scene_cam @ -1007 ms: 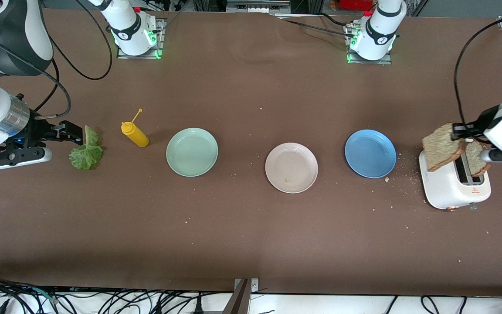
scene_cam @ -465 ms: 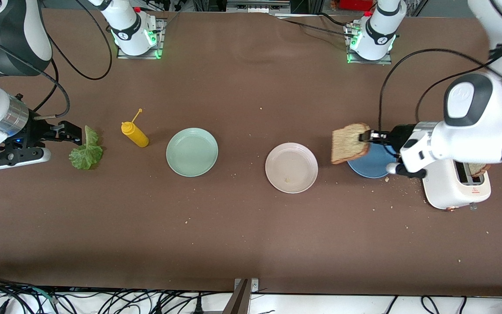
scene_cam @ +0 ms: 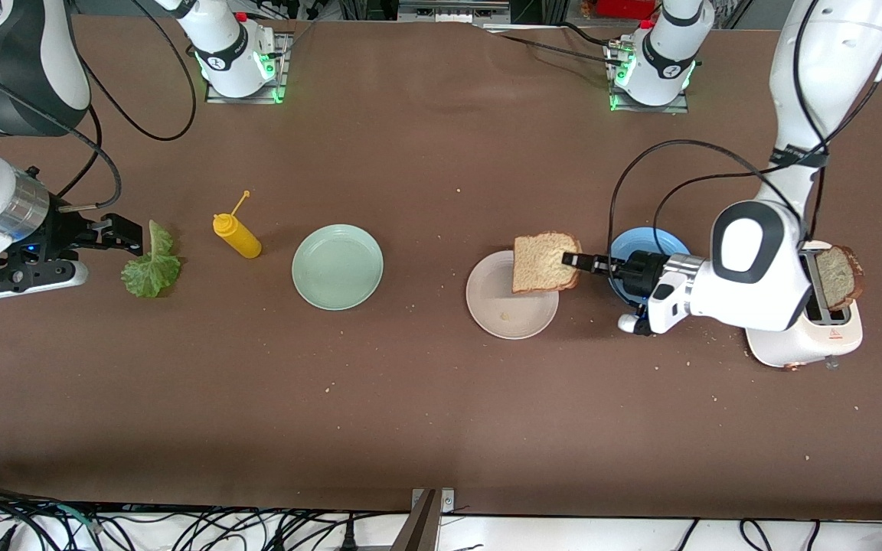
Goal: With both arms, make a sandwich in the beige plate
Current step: 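Grasp and lift the toast slice out of the toaster, then lay the toast on the beige plate and open the left gripper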
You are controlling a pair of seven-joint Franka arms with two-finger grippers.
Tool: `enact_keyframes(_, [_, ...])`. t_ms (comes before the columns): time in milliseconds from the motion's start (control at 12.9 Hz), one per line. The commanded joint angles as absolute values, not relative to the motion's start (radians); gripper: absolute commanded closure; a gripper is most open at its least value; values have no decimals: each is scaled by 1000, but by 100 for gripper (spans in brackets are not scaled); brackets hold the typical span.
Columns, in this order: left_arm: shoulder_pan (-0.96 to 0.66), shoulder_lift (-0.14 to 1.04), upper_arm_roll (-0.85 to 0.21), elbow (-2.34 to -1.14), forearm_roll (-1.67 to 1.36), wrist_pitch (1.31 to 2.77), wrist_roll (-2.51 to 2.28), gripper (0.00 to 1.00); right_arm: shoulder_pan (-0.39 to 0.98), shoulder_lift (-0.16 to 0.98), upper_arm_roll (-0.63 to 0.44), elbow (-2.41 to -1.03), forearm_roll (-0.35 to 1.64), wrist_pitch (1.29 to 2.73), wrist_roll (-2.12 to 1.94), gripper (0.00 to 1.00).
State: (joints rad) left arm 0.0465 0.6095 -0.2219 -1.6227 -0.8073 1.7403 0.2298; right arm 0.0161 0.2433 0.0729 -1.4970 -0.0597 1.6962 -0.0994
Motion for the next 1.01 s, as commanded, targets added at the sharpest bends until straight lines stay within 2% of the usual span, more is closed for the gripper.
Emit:
enact_keyframes(0, [45, 681, -213, -1598, -854, 1799, 375, 100, 11, 241, 72, -1496, -52, 1686, -110, 0])
enact_keyframes(310, [23, 738, -213, -1614, -899, 1848, 460, 100, 11, 241, 72, -1496, -52, 1686, -112, 0])
enact_keyframes(620, [-56, 765, -212, -1618, -900, 1981, 469, 100, 11, 241, 72, -1496, -51, 1686, -107, 0])
enact_keyframes(697, [-75, 768, -212, -1620, -899, 2009, 469, 95, 11, 241, 72, -1497, -51, 1686, -101, 0])
enact_keyframes(775, [-77, 775, -212, -1623, -899, 2022, 469, 61, 9, 244, 72, -1497, -51, 1686, -106, 0])
enact_keyframes(852, [-77, 775, -212, -1628, -899, 2028, 469, 2, 3, 247, 72, -1497, -51, 1690, -107, 0])
enact_keyframes(930, [-77, 773, -212, -1628, -900, 2028, 469, 0, 3, 247, 72, -1496, -51, 1690, -112, 0])
